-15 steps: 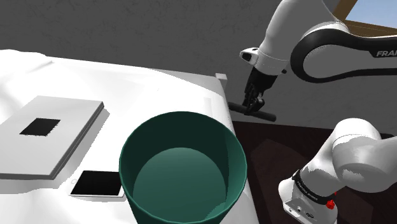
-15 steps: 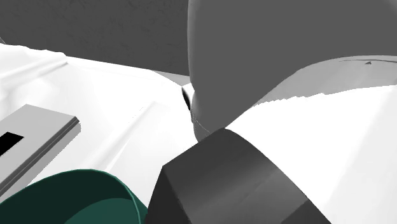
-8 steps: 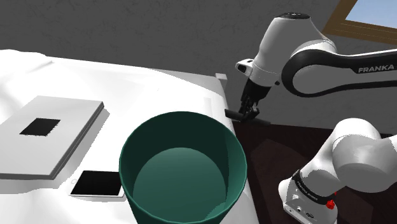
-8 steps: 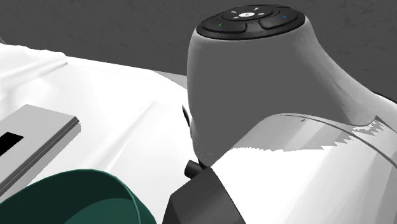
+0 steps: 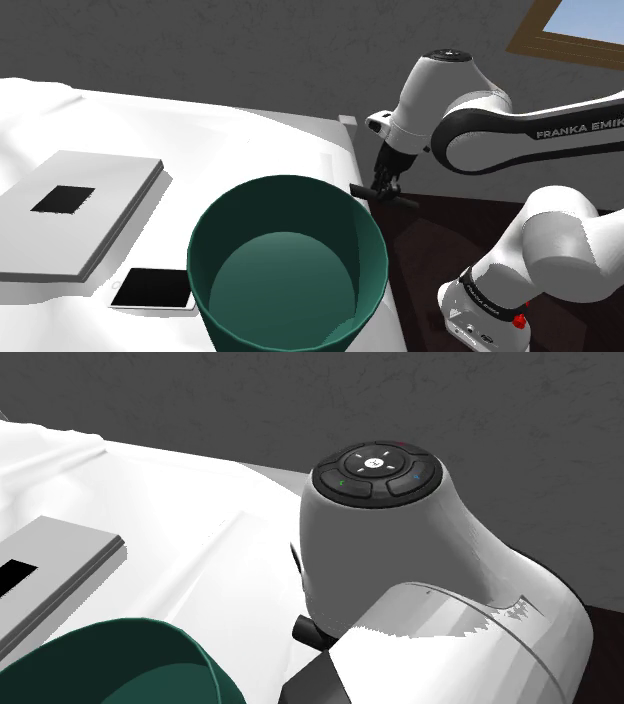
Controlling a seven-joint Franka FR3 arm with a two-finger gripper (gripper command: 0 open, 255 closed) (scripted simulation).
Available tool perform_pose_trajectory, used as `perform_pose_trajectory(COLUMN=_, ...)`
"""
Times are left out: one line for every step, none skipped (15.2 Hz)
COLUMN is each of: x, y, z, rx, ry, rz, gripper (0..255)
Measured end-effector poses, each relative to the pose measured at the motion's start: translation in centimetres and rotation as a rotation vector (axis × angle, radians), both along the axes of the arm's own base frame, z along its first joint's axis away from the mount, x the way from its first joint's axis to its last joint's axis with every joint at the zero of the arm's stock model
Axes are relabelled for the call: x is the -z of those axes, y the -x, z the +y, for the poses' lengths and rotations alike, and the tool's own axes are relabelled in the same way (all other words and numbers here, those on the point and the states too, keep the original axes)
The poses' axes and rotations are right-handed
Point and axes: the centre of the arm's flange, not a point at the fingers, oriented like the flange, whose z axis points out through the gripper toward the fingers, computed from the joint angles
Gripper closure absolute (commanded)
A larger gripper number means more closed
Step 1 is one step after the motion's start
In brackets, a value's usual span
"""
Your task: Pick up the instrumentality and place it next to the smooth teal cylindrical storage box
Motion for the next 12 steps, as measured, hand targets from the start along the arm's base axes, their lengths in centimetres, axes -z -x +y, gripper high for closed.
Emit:
perform_pose_trajectory(x=0.6, y=0.0, z=0.0, rx=0.000, ry=0.000, rz=0.000, gripper=255)
perform_pose_trajectory(x=1.1, y=0.0, z=0.0, rx=0.000, ry=0.000, rz=0.000, gripper=255)
perform_pose_trajectory(x=1.6, y=-0.1, z=0.1, rx=0.000, ry=0.000, rz=0.000, gripper=255)
perform_pose_trajectory(x=2.2, y=0.0, z=0.0, rx=0.000, ry=0.000, rz=0.000, gripper=255)
perform_pose_trajectory(x=2.6, y=0.0, z=0.2, rx=0.000, ry=0.000, rz=0.000, gripper=255)
perform_pose_trajectory(x=3.2, y=0.0, z=0.2, rx=0.000, ry=0.000, rz=0.000, gripper=255)
perform_pose_trajectory(x=3.7, y=-0.1, z=0.2, rx=0.000, ry=0.000, rz=0.000, gripper=255)
perform_pose_trajectory(x=4.2, y=0.1, z=0.2, rx=0.000, ry=0.000, rz=0.000, gripper=255)
perform_pose_trajectory(x=4.7, y=-0.1, z=0.1, rx=0.000, ry=0.000, rz=0.000, gripper=255)
perform_pose_trajectory(x=5.5, y=0.0, z=0.0, rx=0.000, ry=0.000, rz=0.000, gripper=255)
perform_pose_trajectory(x=5.7, y=0.1, z=0.1, rx=0.000, ry=0.000, rz=0.000, gripper=255)
perform_pose_trajectory(x=5.9, y=0.0, z=0.1, rx=0.000, ry=0.000, rz=-0.001, gripper=255)
